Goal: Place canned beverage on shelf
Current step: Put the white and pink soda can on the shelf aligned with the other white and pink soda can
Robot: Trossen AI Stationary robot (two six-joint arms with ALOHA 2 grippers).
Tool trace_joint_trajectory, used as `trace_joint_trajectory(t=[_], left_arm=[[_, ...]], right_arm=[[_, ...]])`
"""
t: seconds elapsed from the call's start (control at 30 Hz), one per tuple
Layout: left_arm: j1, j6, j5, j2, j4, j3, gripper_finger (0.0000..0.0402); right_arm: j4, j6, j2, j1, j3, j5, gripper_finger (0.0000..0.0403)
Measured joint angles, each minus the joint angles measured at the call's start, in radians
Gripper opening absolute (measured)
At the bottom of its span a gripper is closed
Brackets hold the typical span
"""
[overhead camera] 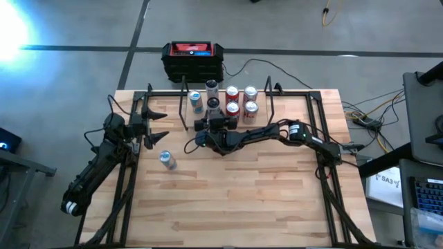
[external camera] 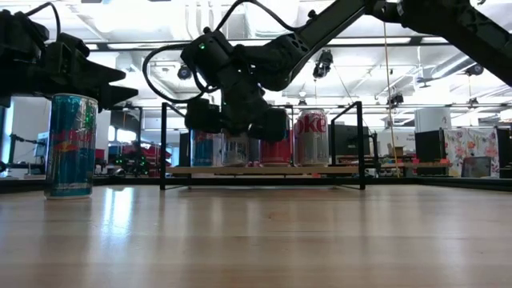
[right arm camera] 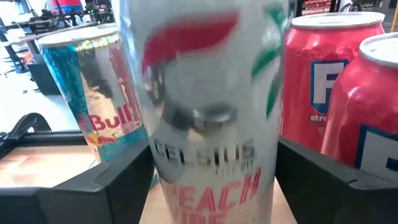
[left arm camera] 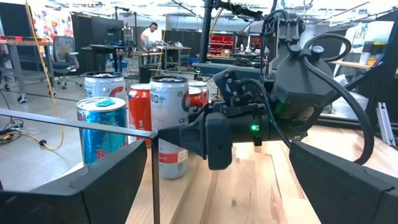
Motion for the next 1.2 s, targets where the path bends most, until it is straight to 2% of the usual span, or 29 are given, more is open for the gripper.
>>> trace_joint_trajectory(t=[1.2], left_arm=[[0.000,0.000,0.000,0.000,0.000,0.000,0.0380]], right_arm=[[0.056,-0.032,0.000,0.000,0.000,-0.005,0.0299]])
